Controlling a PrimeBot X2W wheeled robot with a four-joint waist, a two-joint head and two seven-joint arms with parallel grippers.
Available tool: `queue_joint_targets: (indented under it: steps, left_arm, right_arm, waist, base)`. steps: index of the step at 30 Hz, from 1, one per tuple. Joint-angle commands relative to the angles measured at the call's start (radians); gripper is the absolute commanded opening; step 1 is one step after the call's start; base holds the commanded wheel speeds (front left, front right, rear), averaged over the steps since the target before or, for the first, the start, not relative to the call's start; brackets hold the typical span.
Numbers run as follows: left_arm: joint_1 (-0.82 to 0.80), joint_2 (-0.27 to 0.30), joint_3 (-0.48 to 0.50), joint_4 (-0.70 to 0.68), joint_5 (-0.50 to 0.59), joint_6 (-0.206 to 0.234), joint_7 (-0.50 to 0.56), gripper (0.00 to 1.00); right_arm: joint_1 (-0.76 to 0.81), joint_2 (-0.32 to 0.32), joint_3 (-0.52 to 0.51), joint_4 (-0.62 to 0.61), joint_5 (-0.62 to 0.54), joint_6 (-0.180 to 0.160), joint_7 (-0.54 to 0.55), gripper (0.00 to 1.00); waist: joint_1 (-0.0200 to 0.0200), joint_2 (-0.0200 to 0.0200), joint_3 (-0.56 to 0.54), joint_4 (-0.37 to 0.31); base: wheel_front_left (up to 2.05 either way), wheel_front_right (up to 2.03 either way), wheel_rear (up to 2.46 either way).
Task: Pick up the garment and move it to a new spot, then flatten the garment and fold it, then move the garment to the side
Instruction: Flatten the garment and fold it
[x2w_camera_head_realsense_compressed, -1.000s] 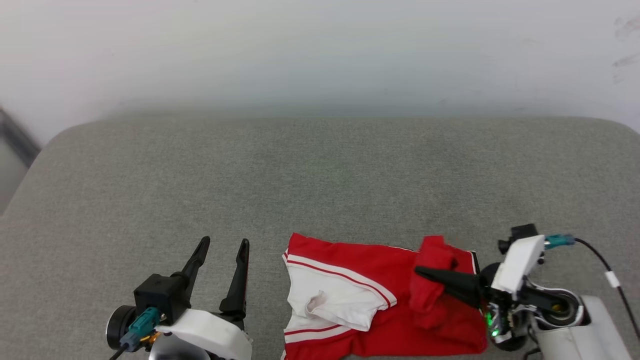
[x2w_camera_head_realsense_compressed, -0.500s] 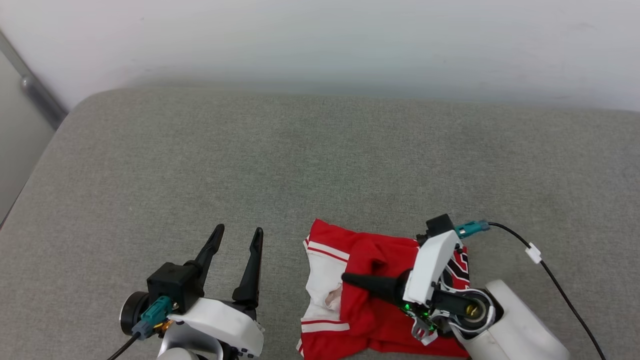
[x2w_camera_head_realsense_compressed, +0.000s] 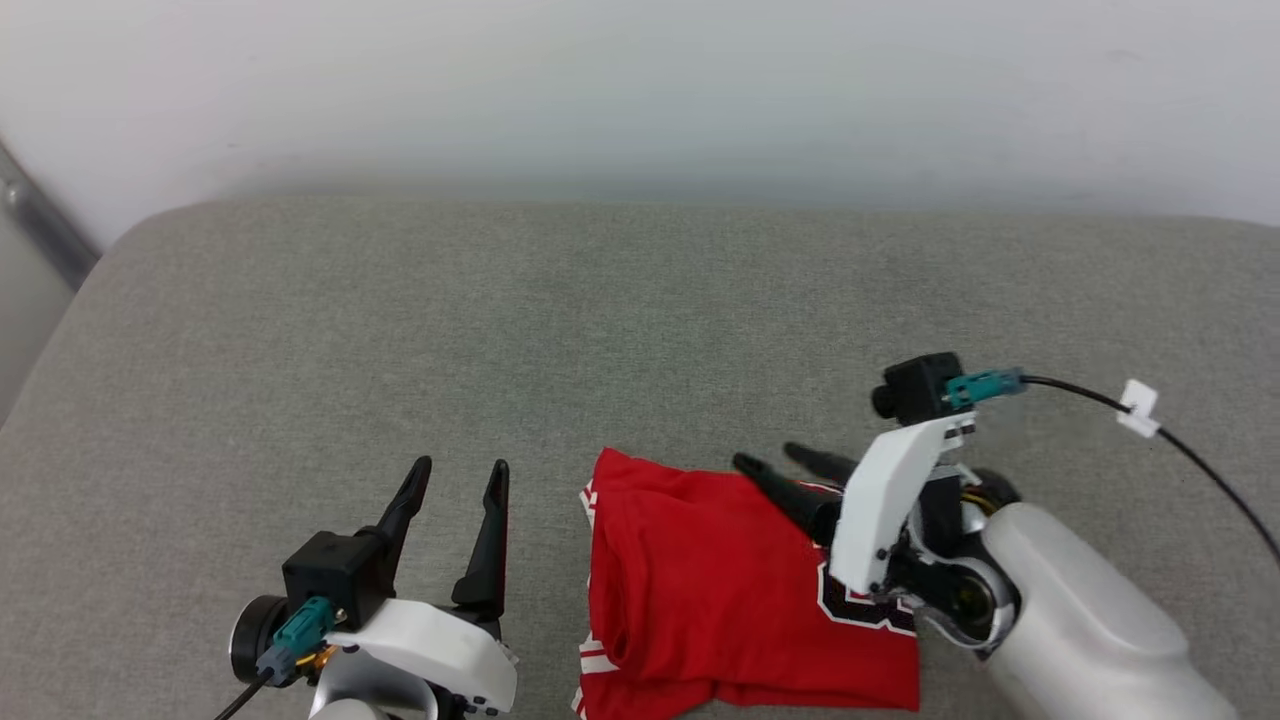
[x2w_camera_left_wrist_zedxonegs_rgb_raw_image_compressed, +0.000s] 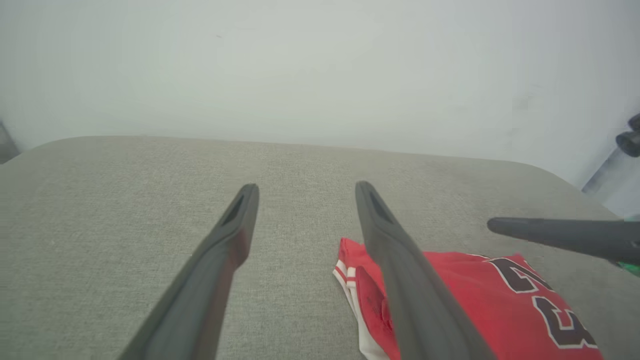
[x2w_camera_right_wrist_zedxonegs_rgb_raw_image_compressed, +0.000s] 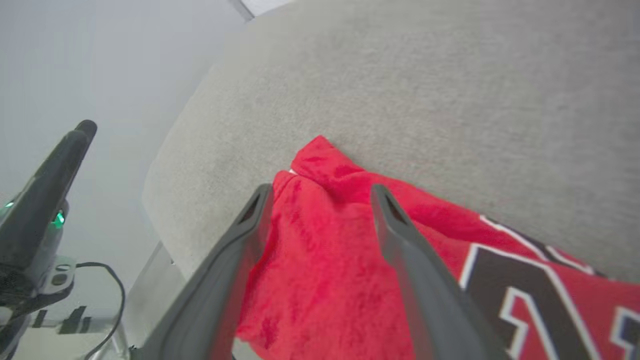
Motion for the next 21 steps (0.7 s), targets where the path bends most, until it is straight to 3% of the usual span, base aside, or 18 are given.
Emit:
queue_joint_targets:
  steps: [1,8,13,17,21]
  left_arm:
    - [0.013,0.000,0.004,0.003,-0.004,0.006,-0.006,1.00]
    - [0.033,0.012,0.034,0.010,-0.013,0.026,-0.016,1.00]
    - [0.056,0.023,0.058,0.017,-0.009,0.040,-0.026,1.00]
    - [0.077,0.028,0.072,0.018,0.000,0.053,-0.033,1.00]
    - [0.089,0.034,0.082,0.022,0.013,0.063,-0.038,1.00]
  right_arm:
    - [-0.009,-0.030,-0.004,0.007,-0.062,-0.001,-0.059,1.00]
    - [0.062,-0.114,-0.137,0.053,-0.281,-0.001,-0.269,1.00]
    - [0.149,-0.147,-0.341,0.047,-0.463,-0.001,-0.412,1.00]
    - [0.242,-0.117,-0.500,-0.057,-0.600,-0.001,-0.502,1.00]
    - [0.356,-0.066,-0.598,-0.228,-0.698,-0.001,-0.525,1.00]
  waist:
    - [0.0000,0.0000,-0.007,-0.014]
    - [0.0000,0.0000,-0.023,-0.060]
    - [0.0000,0.0000,-0.042,-0.088]
    - [0.0000,0.0000,-0.054,-0.106]
    - [0.0000,0.0000,-0.064,-0.114]
  base:
    - [0.00,0.00,0.00]
    - [0.00,0.00,0.00]
    - [0.00,0.00,0.00]
    - [0.00,0.00,0.00]
    - [0.00,0.00,0.00]
